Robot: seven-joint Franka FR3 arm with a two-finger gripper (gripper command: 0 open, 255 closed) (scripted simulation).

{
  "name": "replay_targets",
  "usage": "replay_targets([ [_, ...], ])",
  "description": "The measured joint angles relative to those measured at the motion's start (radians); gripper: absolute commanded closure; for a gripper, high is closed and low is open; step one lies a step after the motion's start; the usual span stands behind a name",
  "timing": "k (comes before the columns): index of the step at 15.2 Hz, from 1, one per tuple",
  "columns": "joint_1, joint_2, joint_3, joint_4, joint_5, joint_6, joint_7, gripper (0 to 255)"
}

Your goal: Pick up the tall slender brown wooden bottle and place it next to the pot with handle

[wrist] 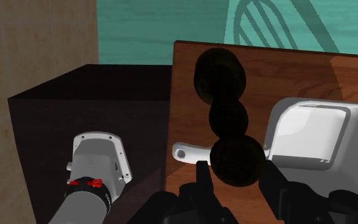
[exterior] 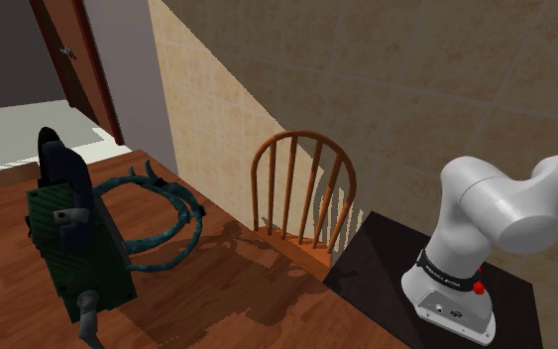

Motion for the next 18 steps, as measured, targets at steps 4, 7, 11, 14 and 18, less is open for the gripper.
replay_targets([
  [4,0.02,-0.038,0.009,-0.064,0.014,0.03,-0.011,255],
  [7,0.035,-0.068,0.02,-0.115,0.028,0.054,-0.02,255],
  [11,0.059,-0.108,0.034,-0.18,0.048,0.082,-0.026,255],
  [14,0.071,-0.132,0.046,-0.22,0.062,0.102,-0.033,255],
  [18,0.09,-0.168,0.067,-0.277,0.085,0.131,-0.038,255],
])
